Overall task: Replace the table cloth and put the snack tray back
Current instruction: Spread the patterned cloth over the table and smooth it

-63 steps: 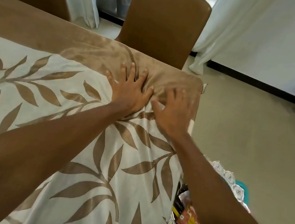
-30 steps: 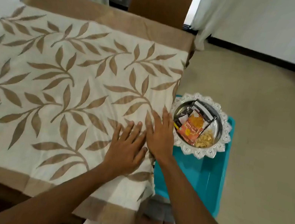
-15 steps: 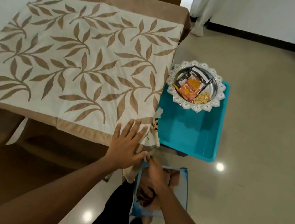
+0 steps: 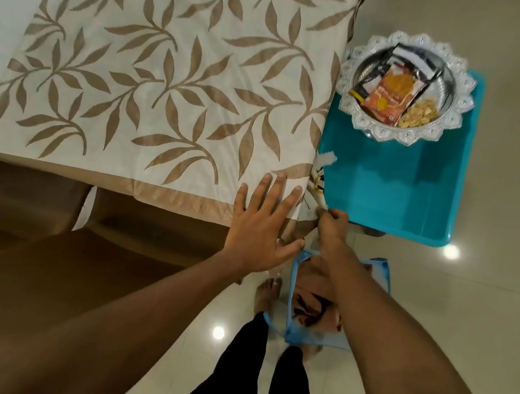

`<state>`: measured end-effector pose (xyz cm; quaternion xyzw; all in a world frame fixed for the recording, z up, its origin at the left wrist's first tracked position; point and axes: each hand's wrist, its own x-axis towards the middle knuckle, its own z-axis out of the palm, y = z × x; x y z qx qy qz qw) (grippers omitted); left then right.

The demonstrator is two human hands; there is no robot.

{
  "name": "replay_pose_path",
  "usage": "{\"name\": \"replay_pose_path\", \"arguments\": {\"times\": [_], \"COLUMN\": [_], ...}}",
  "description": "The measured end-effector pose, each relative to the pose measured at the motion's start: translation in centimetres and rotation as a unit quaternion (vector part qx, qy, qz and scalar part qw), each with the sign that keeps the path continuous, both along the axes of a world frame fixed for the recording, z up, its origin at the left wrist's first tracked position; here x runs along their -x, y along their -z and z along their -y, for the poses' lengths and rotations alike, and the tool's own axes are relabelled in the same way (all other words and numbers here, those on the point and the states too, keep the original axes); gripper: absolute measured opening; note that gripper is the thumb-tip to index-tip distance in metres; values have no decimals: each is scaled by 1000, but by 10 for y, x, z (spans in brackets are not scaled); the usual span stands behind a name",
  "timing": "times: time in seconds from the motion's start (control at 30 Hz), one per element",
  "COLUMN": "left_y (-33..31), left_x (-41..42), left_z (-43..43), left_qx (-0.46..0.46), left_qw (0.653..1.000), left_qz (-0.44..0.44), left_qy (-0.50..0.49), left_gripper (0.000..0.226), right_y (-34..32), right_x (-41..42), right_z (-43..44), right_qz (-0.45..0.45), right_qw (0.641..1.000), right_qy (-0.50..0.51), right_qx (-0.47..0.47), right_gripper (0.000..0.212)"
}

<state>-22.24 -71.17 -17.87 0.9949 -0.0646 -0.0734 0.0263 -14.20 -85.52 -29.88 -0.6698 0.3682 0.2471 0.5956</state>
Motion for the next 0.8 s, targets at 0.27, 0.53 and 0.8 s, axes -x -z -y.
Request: {"name": "replay_pose_path", "arguments": {"times": [0.27, 0.53, 0.8], "left_y": [2, -40, -132], "left_x": [1, -21, -80], "left_z": [0, 21, 31], "left_qx": [0, 190, 524], "left_qw": [1000, 969, 680], "left_qz": [13, -45, -325], "left_qy": [4, -152, -396], "left_gripper": [90, 63, 42], "right_y": [-33, -111, -191], "right_x": [16, 29, 23], "right_z": [5, 17, -6], "right_qz": [150, 428, 588], "right_qw": [976, 881, 749], "right_qy": [9, -83, -203], "right_qx": [158, 184, 229], "right_gripper": [11, 13, 16]}}
